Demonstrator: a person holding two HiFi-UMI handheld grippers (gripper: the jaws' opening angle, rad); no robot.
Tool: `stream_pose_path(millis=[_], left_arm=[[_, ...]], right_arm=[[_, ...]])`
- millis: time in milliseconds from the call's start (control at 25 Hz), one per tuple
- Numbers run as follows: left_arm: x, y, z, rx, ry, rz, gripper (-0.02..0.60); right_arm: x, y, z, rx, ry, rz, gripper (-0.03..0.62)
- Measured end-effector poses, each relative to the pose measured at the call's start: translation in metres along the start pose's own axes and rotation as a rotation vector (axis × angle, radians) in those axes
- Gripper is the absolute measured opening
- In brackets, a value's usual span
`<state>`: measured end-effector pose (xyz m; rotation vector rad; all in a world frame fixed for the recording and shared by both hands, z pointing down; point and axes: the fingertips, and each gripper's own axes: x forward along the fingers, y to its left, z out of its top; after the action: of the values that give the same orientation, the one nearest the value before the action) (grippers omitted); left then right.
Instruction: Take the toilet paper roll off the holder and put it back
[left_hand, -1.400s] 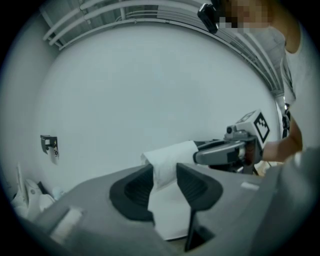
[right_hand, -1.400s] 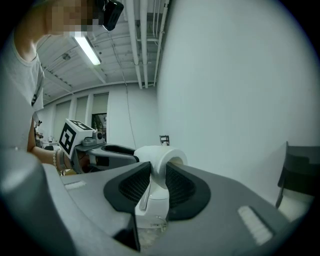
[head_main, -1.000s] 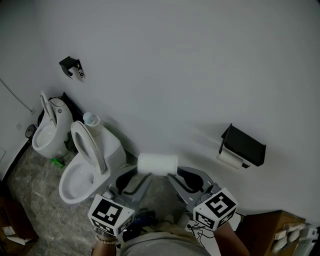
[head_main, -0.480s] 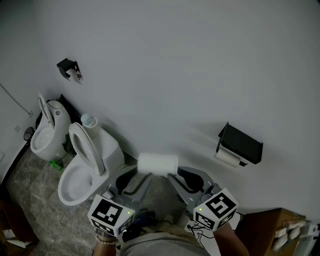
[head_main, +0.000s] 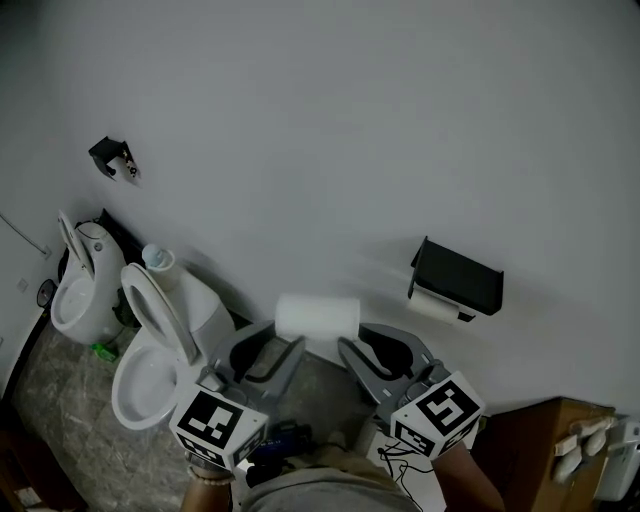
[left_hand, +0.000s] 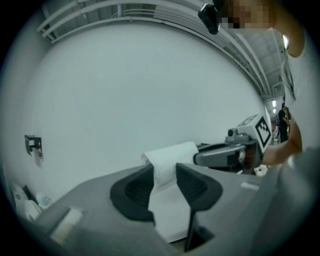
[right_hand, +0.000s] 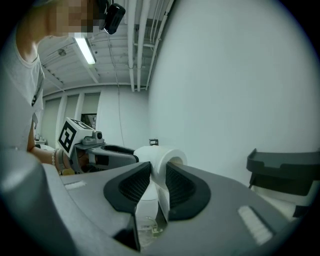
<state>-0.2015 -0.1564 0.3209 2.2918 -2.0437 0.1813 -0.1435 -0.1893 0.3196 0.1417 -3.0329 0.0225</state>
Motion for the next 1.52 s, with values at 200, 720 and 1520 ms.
stream_pose_path(millis=[200,720,1520], left_arm=[[0.024,-0.017,0.019,-0.008,-0.011,-0.071,0.132],[0.1,-0.069,0.055,0.095,-0.079,-0.265,0.129],[0.184,-0.111,0.076,0.16,-0.1,-0.421,0.129]], right_arm=[[-0.019,-0.023,0.011,-0.016,-0.022,-0.069,0.1],[-0.083,-0.088,0.027,-0.042,-0.057,-0.287,0.101],[-0.129,-0.161,0.03,-0.058,-0.024,-0.518,0.101]])
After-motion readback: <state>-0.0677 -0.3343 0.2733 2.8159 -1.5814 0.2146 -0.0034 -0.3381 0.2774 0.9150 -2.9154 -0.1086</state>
